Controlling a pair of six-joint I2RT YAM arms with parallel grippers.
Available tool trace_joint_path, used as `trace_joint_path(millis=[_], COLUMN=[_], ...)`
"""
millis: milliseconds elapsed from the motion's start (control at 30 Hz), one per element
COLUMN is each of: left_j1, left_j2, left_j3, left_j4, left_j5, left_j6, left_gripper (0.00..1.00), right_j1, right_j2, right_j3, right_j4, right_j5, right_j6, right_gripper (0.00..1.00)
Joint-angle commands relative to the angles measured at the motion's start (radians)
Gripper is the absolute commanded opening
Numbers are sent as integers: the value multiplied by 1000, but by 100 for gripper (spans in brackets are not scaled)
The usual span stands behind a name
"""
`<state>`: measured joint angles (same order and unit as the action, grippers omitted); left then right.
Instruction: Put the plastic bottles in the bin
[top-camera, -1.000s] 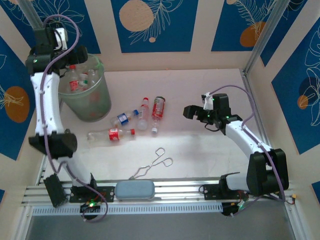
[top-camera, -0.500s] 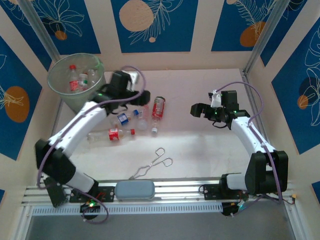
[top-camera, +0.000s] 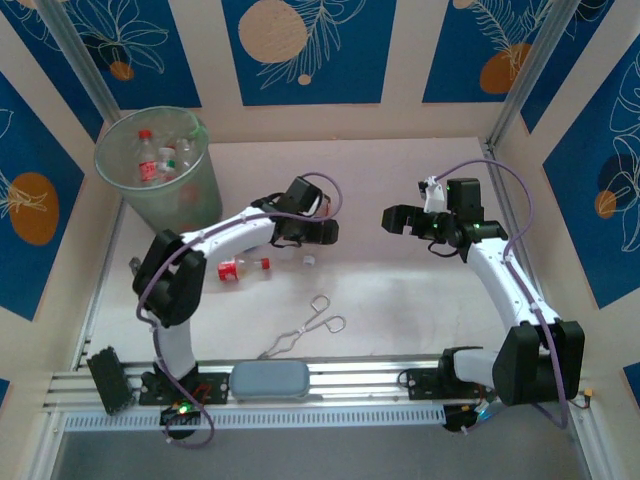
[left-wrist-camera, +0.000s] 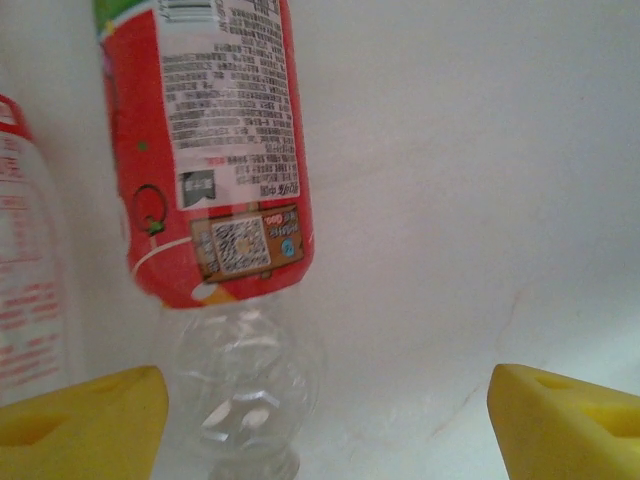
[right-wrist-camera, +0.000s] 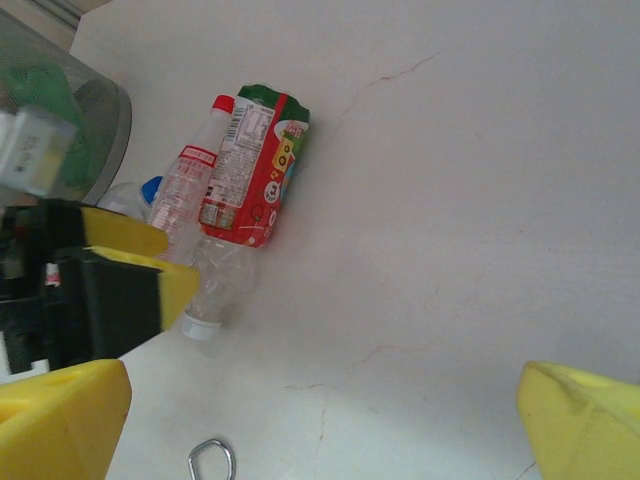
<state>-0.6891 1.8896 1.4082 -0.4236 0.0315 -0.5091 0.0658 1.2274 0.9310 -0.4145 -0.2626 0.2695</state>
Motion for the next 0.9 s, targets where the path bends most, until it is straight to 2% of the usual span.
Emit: trace_joint_path(millis=[0,167,533,600,867], left_j1=[-5,-5,-4,-4,-4], left_j2=[42,93,176,184,192], left_j3=[44,63,44,29,20], left_j4=[19,14,91,120,142], left_j5=[-24,-58,-57,-55,-82], left_j6=[-41,-55,-92,-106,-115], left_gripper=[83,83,83,80,56], right_j1=[3,-3,-20,-21,-23], right_j2=[-24,-37,-69,-71,-74], right_j3=[24,16,-11,-12,-14], right_j4=[-28,-18,-1,1,17], right_j5=[-23,-39,-53,-59,-106], right_j6=[-20,-18,-7,-3,-9], right_gripper=[99,99,99,99,99])
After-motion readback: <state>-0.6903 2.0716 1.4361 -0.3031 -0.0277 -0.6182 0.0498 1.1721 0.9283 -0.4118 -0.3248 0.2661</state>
